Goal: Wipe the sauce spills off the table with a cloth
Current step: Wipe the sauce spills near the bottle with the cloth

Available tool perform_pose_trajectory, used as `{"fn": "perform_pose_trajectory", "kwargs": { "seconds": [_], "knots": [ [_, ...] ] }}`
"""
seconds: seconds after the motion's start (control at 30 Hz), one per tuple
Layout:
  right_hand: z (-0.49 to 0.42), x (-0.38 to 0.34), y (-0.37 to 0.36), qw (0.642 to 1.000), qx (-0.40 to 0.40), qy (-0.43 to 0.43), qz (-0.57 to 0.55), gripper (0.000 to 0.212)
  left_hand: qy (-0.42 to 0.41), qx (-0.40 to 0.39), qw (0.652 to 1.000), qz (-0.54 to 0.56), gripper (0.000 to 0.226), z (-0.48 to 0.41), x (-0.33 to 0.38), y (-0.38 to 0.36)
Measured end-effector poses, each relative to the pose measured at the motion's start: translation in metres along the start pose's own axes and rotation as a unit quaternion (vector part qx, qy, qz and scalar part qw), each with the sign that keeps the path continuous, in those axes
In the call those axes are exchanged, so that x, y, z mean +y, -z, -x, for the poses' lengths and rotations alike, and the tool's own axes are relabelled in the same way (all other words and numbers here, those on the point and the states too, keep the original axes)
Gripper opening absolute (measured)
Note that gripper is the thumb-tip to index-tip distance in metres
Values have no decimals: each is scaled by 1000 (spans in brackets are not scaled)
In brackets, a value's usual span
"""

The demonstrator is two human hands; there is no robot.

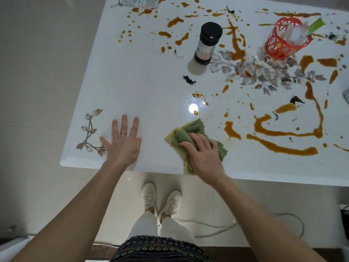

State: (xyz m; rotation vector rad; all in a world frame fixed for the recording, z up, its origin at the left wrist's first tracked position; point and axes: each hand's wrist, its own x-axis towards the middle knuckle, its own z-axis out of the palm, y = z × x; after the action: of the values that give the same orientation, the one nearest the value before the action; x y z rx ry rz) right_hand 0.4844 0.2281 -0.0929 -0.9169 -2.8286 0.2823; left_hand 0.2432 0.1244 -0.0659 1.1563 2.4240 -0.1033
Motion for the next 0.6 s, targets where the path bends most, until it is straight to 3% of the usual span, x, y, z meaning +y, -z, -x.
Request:
{"fn": "perform_pose_trajectory", "kwargs": {
  "seconds": [0.07, 0.13, 0.27, 0.4, 0.5, 0.53, 0.6],
  "knots": [
    [-9, 29, 5, 999, 1, -23, 26, 37, 0, 1, 1000, -2, 59, 0, 1, 0],
    [-20, 44, 9, 993, 19, -118, 23, 37, 2, -1, 1000, -4, 59, 0, 2, 1],
    [-26, 9, 3, 971, 62, -229, 3, 46, -1, -2, 1000, -6, 59, 0, 1, 0],
    [-20, -43, -10, 992, 32, -118, 17, 52, 2, -8, 1000, -4, 59, 0, 2, 1],
    [-34, -19, -5, 999, 7, -20, 50, 53, 3, -5, 1000, -4, 59, -1, 3, 3],
    [-39, -4, -3, 998, 2, -8, 68, 52, 3, -5, 1000, -5, 59, -1, 3, 4],
    [-44, 25, 2, 995, -3, -73, 71, 51, 3, -8, 1000, -7, 59, -1, 2, 4]
  ]
}}
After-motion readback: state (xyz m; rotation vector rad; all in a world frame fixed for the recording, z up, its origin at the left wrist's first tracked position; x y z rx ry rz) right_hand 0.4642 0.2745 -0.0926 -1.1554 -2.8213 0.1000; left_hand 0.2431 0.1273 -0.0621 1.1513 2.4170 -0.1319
